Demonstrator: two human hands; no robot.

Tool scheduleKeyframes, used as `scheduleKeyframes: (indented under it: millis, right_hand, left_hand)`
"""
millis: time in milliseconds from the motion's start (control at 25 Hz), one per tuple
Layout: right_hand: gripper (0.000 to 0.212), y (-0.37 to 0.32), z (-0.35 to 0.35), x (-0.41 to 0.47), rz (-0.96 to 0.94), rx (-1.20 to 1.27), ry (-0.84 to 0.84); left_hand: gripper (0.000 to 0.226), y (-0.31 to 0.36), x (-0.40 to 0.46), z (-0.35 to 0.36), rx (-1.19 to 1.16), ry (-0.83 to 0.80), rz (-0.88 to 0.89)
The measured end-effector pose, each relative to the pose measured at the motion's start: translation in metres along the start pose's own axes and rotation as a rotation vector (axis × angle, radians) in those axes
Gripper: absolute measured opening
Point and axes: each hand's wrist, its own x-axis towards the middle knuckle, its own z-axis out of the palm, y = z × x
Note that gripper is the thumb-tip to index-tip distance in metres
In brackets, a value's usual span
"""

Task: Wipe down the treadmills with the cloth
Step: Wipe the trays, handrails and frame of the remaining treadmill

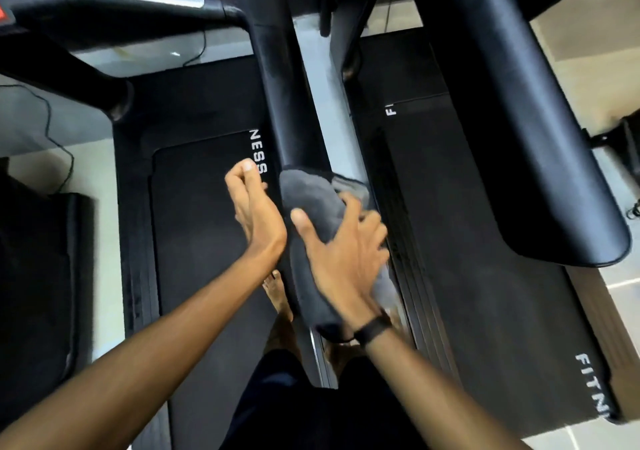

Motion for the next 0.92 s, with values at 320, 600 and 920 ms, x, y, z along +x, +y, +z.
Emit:
scheduleKeyframes:
  millis: [320,600,920]
  right_hand:
    - [0.119,0.036,0.019,0.108,0.411,0.537,-0.251]
    - [0.056,-0.057,0.012,0.065,0.127,-0.095,0.168]
    - [0.066,0.042,0.032,0.106,0.671,0.571,0.459]
  left_hand:
    - [0.055,0.026,0.052,0.015,0.146,-0.192,0.351]
    - [0.047,0.049,0.108,0.07,0.291,-0.362,0.729]
    - [0.049,0.049,0.115,0.076,0.354,-0.402,0.747]
